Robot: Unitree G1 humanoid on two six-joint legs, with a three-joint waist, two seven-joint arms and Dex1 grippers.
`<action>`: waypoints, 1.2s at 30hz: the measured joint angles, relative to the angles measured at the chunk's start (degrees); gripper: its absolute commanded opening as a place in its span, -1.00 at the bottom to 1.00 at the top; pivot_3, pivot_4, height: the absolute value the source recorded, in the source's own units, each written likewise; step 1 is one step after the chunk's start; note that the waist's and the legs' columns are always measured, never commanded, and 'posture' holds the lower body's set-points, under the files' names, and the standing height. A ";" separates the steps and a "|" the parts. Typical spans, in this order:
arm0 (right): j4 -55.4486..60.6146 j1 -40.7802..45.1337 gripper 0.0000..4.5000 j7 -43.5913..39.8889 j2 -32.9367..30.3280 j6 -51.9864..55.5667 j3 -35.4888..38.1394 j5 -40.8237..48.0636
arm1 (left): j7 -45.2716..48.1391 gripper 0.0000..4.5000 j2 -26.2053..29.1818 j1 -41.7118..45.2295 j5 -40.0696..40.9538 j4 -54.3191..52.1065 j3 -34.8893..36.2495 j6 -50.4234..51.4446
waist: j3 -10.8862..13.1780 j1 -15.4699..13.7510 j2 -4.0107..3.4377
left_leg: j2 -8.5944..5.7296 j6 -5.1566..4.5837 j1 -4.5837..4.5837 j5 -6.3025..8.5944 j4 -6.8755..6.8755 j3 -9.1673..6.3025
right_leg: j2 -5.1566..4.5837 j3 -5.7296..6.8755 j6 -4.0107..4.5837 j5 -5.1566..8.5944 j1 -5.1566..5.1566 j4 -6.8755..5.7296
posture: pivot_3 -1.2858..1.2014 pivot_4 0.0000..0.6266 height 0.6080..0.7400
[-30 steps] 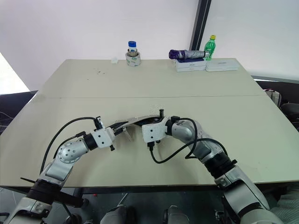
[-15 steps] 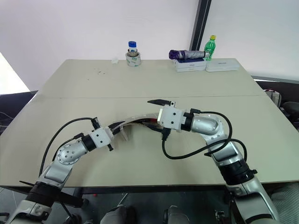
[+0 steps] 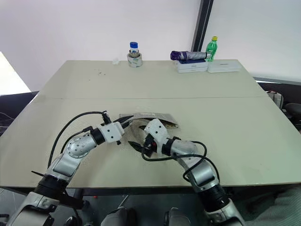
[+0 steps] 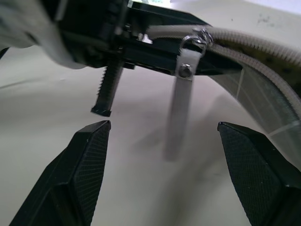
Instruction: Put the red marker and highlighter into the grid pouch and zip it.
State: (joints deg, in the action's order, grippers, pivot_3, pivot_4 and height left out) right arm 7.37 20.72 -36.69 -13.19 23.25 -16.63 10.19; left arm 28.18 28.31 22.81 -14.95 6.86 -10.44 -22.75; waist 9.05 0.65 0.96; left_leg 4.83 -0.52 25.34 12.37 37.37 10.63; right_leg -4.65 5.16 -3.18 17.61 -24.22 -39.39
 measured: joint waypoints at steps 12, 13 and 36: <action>-3.65 2.20 0.68 0.28 6.42 -0.19 0.30 2.25 | 0.00 -1.00 0.20 0.22 -1.25 0.07 -0.10 -0.26 | 0.00 0.13 0.00 | 0.00 -0.02 0.01 0.01 0.00 0.00 | 0.00 0.00 0.00 0.00 -0.01 0.02 | 0.03 -0.52 0.97; -3.95 2.19 0.68 0.38 6.39 -0.14 0.42 2.25 | 0.01 -1.00 0.20 0.22 -1.25 0.07 -0.10 -0.26 | 0.00 0.16 0.00 | 0.00 -0.02 0.01 0.01 0.00 0.00 | 0.00 0.00 0.00 0.00 -0.01 0.02 | 0.03 -0.52 0.97; -6.00 1.64 -0.97 -0.60 3.64 -0.02 3.04 2.44 | 0.10 -1.00 1.45 -0.82 -1.27 0.05 -0.11 -0.31 | 0.00 0.24 0.00 | 0.01 -0.02 0.01 0.02 -0.03 0.00 | -0.01 0.00 0.00 0.00 -0.02 0.02 | 0.03 -0.52 0.97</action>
State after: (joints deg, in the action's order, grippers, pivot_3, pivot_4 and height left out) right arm 1.38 22.36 -37.28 -9.55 23.23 -13.58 12.63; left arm 28.28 29.76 21.99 -16.22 6.92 -10.55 -23.06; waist 9.05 0.90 0.96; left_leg 4.84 -0.54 25.35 12.38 37.34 10.63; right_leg -4.66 5.16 -3.19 17.61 -24.24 -39.38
